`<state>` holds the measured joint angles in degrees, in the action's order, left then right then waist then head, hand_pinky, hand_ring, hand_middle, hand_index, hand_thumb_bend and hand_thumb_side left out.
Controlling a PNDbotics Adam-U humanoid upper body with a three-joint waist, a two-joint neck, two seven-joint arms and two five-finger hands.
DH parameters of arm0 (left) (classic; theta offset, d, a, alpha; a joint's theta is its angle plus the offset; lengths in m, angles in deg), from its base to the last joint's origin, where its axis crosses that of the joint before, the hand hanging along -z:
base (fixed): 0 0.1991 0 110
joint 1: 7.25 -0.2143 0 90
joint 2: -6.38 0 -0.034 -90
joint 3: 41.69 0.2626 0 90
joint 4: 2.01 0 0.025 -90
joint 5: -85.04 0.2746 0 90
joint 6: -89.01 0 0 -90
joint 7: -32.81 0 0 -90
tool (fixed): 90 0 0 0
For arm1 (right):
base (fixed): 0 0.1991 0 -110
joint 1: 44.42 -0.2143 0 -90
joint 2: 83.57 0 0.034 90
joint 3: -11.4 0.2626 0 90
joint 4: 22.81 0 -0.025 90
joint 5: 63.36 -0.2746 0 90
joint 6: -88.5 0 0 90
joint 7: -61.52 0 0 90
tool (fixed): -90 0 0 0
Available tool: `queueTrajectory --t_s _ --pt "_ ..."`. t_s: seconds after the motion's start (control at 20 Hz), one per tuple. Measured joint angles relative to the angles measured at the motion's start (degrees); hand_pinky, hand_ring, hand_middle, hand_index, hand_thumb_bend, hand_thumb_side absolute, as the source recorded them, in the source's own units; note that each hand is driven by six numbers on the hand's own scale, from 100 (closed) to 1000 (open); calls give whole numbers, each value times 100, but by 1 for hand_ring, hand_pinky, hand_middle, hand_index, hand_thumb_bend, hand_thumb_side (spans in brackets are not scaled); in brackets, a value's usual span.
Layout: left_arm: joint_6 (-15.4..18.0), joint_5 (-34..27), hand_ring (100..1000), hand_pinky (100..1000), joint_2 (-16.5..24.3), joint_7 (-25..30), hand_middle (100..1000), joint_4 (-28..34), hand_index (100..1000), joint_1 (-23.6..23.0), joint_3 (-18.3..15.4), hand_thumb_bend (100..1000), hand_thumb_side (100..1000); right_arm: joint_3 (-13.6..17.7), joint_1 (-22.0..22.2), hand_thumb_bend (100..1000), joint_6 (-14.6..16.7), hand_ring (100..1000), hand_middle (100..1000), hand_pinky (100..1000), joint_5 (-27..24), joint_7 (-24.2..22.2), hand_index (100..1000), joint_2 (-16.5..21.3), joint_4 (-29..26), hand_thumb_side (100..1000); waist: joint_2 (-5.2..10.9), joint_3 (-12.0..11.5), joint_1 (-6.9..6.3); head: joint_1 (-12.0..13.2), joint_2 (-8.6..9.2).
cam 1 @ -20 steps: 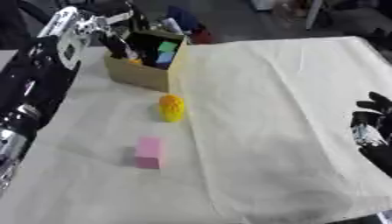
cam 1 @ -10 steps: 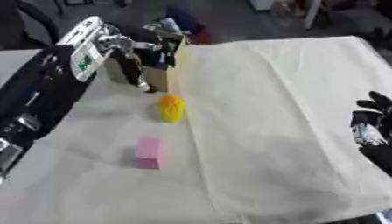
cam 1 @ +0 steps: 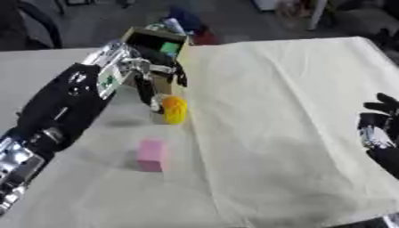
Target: Pick up objects on the table and place them in the box.
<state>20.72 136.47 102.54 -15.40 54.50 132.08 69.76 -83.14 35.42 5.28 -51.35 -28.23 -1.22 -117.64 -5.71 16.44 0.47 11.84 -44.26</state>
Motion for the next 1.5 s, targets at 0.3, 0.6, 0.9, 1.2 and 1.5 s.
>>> queueTrajectory --t_s 0.3,0.6,0.9,1.2,1.5 --pt "213 333 532 578 -155 -758 547 -296 686 -103 -153 355 100 -6 -24 100 6 775 790 857 0 -8 940 -6 0 435 -1 21 0 16 0" --pt "228 211 471 496 -118 -1646 466 -249 608 -134 -261 254 100 -6 -41 100 8 775 790 857 -1 -10 940 -6 0 434 -1 9 0 17 0" --pt "-264 -193 486 530 361 -1539 483 354 633 111 -651 358 100 -5 -37 100 7 775 790 857 -1 -10 941 -6 0 434 0 -34 0 16 0" --pt "-1488 787 500 549 268 -2136 498 -393 667 630 -1443 385 100 -12 8 100 3 776 790 857 -1 -36 941 -7 17 433 6 -16 1 52 0" --pt "-2661 1739 591 633 -137 -3151 593 -1683 751 806 -2140 415 106 -53 3 100 8 776 790 857 -19 -91 941 -44 20 432 5 195 1 159 0"
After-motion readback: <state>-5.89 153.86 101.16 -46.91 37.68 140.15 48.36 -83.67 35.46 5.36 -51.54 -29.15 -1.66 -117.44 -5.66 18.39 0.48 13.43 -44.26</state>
